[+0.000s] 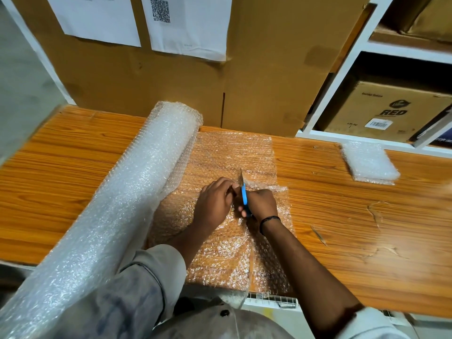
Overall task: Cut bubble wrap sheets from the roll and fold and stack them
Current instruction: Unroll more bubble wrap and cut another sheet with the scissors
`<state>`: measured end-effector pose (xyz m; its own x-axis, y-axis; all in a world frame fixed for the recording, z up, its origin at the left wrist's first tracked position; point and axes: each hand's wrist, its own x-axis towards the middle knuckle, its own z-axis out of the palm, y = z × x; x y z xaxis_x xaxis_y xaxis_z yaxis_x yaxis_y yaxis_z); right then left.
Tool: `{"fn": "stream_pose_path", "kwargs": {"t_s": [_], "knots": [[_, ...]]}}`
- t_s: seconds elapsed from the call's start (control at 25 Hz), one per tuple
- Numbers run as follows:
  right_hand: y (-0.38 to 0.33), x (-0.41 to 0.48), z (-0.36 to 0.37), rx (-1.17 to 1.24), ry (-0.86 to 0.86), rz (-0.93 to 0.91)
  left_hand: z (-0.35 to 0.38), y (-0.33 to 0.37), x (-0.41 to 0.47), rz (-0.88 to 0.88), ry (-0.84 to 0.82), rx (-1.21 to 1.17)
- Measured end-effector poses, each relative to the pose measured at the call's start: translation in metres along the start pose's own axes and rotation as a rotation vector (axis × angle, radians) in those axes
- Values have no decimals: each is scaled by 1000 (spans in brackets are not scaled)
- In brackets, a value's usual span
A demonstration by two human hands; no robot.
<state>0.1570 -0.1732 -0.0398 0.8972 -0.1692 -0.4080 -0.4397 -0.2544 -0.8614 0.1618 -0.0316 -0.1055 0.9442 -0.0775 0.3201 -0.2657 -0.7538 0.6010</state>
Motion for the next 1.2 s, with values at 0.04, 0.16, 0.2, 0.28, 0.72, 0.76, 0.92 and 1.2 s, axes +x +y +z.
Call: {"fn": "stream_pose_path", "kwargs": {"t_s": [0.04,0.16,0.2,0.28,0.72,0.76,0.92,1.2], "knots": [[-2,1,0,15,5,10,0,1,0,-5,-4,4],[-6,5,2,14,7,19,0,1,1,-19,-8,6],[-8,8,2,-4,8,15,0,1,1,-21,-6,1],[-11,14,0,-44,19,-2,1,0,1,-18,0,-4],[-15,34,-1,-50,-27,31,1,1,1,17,21,-31],[-16,36,-2,-78,-21,28,0,1,1,29,24,-38],[-21,44,-8,-72,-29,35,-1,3,1,28,37,-58],[-24,58,-9,-88,-58,1,3,-1,1,-9,16,-90]]}}
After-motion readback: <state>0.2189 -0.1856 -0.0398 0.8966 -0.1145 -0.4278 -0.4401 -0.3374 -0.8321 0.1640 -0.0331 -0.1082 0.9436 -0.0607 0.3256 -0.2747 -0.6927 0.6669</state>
